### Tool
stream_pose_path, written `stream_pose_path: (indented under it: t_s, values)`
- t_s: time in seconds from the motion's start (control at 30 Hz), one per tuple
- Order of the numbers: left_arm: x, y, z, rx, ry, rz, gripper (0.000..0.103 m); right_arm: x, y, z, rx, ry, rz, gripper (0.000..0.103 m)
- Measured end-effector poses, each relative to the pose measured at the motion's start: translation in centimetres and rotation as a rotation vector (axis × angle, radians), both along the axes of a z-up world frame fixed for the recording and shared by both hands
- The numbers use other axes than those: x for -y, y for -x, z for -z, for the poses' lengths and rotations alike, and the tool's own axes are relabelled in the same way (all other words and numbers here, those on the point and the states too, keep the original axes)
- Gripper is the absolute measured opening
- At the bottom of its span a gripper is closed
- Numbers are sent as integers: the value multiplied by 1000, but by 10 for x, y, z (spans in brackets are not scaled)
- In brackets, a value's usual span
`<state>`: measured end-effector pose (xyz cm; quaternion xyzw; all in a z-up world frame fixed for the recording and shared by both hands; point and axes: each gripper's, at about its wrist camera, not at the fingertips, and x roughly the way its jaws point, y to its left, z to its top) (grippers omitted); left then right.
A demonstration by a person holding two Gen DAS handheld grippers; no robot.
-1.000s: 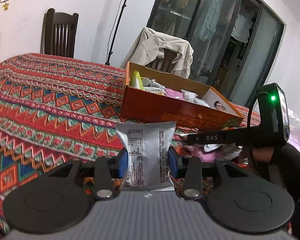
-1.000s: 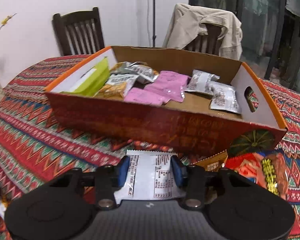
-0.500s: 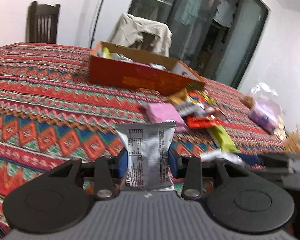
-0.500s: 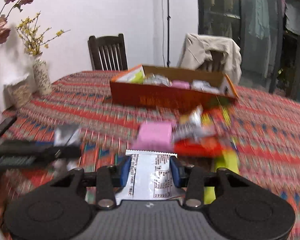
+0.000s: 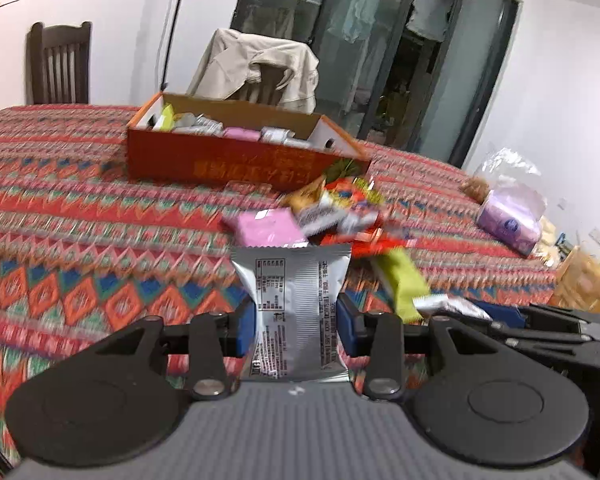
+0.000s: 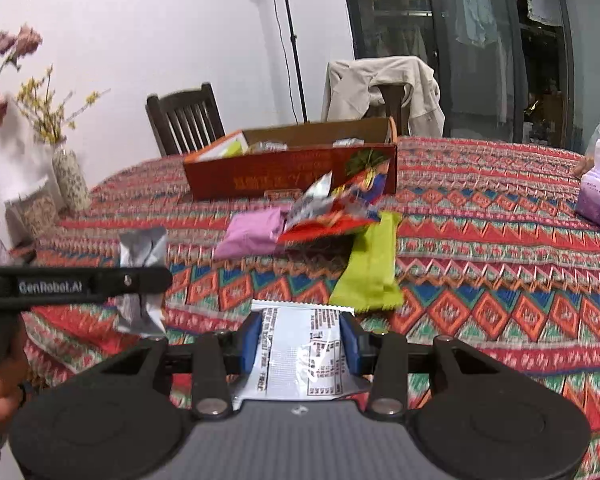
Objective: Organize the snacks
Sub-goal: 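Lift both white packets and carry them over the box, then open both grippers to drop the white packets into the box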
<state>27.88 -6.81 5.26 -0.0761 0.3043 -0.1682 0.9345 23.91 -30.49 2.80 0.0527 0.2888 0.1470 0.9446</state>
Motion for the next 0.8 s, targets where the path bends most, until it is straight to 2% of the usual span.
stream_pose_path:
  t_s: [0.13,0.2,0.27,0.33,0.4,0.47,0.57,0.7,0.8]
  values:
    - [-2,-44,-36,69,44,35,41,7,-31,-32,95,-18,-30,41]
    - [0,-75,-53,115,51,49,41,10,-59,-49,145,-3,-35,41]
    - [8,-112,-67,135,33,64,41,11,-94,-61,158,2,-35,41]
    - [15,-156,-74,115,34,76,41,12,-142,-68,144,-16,-43,41]
    - [25,-197,-73,85,24,86,41,7,-186,-71,125,-16,-39,41]
    - [35,-238,-66,48,-2,58,41,-1,-230,-70,99,7,-31,41]
    - [46,-291,-48,-30,-11,45,41,-13,-288,-53,35,59,2,41]
    - [61,-334,-22,-97,-59,37,41,-27,-327,-29,12,193,32,41]
    - [72,-350,-1,-148,-99,11,42,-31,-342,-14,-15,244,23,42]
